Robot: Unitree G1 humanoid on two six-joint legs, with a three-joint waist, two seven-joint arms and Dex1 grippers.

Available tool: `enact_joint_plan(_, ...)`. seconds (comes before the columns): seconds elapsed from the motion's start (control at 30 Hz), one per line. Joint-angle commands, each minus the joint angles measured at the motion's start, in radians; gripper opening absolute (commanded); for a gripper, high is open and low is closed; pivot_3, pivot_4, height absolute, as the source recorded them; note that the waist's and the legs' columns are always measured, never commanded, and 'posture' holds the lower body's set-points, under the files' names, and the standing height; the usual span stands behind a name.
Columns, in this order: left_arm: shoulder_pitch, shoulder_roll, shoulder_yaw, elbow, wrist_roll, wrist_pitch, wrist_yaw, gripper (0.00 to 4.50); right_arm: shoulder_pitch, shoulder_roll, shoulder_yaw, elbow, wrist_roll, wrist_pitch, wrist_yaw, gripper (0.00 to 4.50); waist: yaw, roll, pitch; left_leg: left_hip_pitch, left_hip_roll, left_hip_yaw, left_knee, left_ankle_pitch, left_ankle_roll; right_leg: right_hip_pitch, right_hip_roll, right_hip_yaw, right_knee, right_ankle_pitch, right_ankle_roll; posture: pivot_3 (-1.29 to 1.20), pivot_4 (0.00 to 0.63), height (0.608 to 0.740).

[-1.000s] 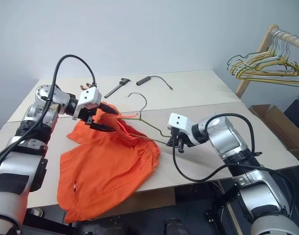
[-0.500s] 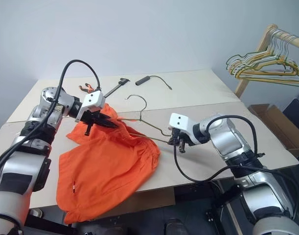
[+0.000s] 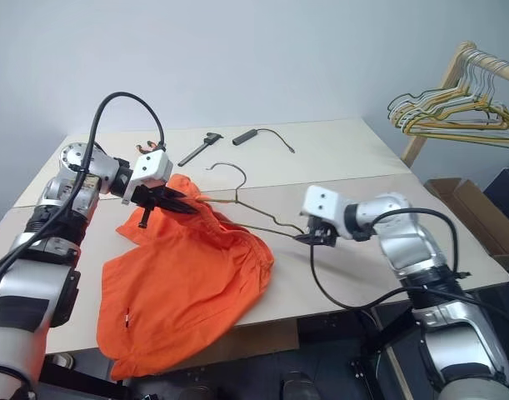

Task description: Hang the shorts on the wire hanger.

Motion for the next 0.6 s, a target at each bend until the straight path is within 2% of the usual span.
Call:
enact_joint_plan(0.03, -0.015, 0.020, 0.034, -0.001, -0.011, -0.029, 0.015, 0.00, 0.023, -0.062, -0.177, -0.003, 0.081, 0.052, -0.032, 4.47, 0.000, 0.000, 0.000, 0.000, 0.000, 0.000, 0.000, 0.000, 0.000, 0.000, 0.000, 0.000, 0.000, 0.000, 0.000, -0.04, 0.000, 0.740)
enact_joint_plan(0.17, -0.009, 0.027, 0.045, 0.002, -0.021, -0.048, 0.006, 0.00, 0.133, -0.116, -0.290, -0.068, 0.201, 0.166, 0.022, 4.47, -0.001, 0.000, 0.000, 0.000, 0.000, 0.000, 0.000, 0.000, 0.000, 0.001, 0.000, 0.000, -0.001, 0.000, 0.000, -0.04, 0.000, 0.740)
enact_joint_plan(0.3, -0.010, 0.031, 0.048, 0.009, -0.013, -0.051, 0.018, 0.00, 0.293, -0.068, -0.360, -0.213, 0.365, 0.401, -0.008, 4.47, -0.007, -0.001, 0.000, 0.002, 0.001, 0.000, 0.000, 0.000, 0.001, 0.002, 0.001, 0.000, 0.000, 0.000, 0.000, -0.04, 0.000, 0.740)
enact_joint_plan(0.37, -0.011, 0.032, 0.050, 0.014, -0.012, -0.054, 0.022, 0.00, 0.351, -0.016, -0.330, -0.297, 0.414, 0.492, -0.047, 4.47, -0.013, -0.001, 0.000, 0.004, 0.001, 0.000, 0.000, 0.000, 0.001, 0.003, 0.001, 0.002, 0.001, 0.000, 0.000, -0.04, 0.000, 0.740)
enact_joint_plan(0.5, -0.011, 0.030, 0.054, 0.017, -0.012, -0.058, 0.031, 0.00, 0.348, 0.138, -0.292, -0.376, 0.503, 0.713, -0.189, 4.47, -0.022, -0.001, 0.000, 0.006, 0.001, -0.001, 0.000, 0.000, 0.001, 0.004, 0.001, 0.002, 0.003, 0.000, 0.000, -0.03, 0.000, 0.740)
enact_joint_plan(0.6, -0.005, 0.034, 0.053, 0.012, -0.011, -0.060, 0.033, 0.00, 0.341, 0.240, -0.234, -0.423, 0.502, 0.785, -0.299, 4.47, -0.021, -0.001, 0.000, 0.004, 0.001, -0.002, -0.001, -0.001, 0.001, 0.003, 0.001, 0.001, 0.002, 0.000, 0.000, -0.03, 0.000, 0.740)
